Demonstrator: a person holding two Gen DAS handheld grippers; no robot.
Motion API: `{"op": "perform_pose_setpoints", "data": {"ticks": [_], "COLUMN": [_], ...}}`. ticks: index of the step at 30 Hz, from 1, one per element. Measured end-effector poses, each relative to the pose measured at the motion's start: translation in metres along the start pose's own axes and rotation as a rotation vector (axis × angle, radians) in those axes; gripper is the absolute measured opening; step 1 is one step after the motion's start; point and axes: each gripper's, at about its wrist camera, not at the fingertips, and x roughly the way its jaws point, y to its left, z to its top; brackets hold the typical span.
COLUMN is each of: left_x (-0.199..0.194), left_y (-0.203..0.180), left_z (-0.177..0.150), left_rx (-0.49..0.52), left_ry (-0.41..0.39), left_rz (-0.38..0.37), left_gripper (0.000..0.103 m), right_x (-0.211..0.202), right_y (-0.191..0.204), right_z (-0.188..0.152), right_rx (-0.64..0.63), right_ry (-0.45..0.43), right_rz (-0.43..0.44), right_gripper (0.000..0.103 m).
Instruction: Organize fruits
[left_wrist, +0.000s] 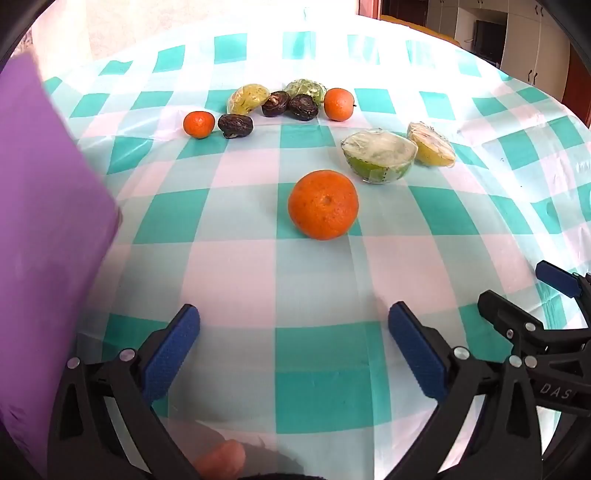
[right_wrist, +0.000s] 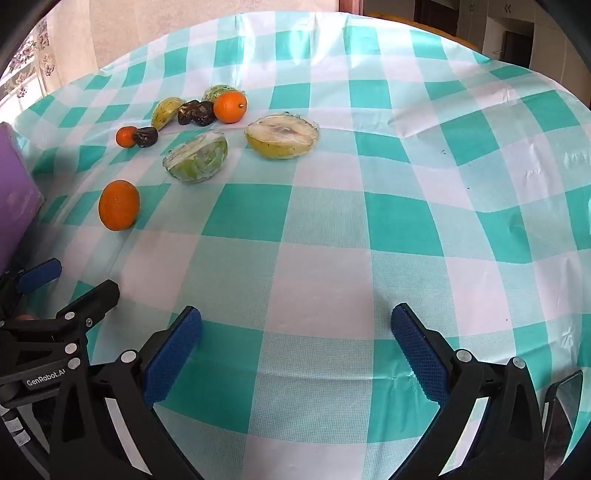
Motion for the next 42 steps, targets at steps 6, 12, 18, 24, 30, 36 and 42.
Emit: {"op": "perform_pose_setpoints", "data": {"ticks": [6, 12, 18, 24, 30, 36, 42], "left_x": [0.0047, 0.0006, 0.0005, 0.0006, 0.0007, 0.0007, 0.0008], "left_y": [-0.0023, -0.0018, -0.0024, -0.0025, -0.0023, -0.0022, -0.0023], "left_z": [0.0036, -0.0003, 0.0002, 0.0000, -0.0001, -0.0002, -0.0003], "left_rx": [0.012, 0.012, 0.014, 0.013, 0.013, 0.013, 0.013], "left_ry": [0.018, 0.009, 0.013, 0.013, 0.012, 0.012, 0.012], "left_rz": [0.012, 0.013, 0.015, 0.016, 0.016, 0.016, 0.016], "left_gripper": [0.102, 0.102, 0.102, 0.102, 0.102, 0.102, 0.102], "right_x": [0.0002, 0.0005, 0.0000, 0.0000, -0.0002, -0.0003, -0.0003], "right_y": [-0.0011, -0.0015, -0.0007, -0.0013, -0.0010, -0.0006, -0.0005], "right_z": [0.0006, 0.0011, 0.0006, 0.0008, 0.0006, 0.0009, 0.0008], "right_rx": [0.012, 0.008, 0.006, 0.006, 0.006, 0.006, 0.007], "right_ry": [0.004, -0.003, -0.005, -0.004, -0.004, -0.004, -0.004], "right_rz": [0.016, 0.013, 0.011, 0.012, 0.011, 0.011, 0.011], "right_gripper": [0.099, 0.099, 0.099, 0.099, 0.099, 0.099, 0.099]}}
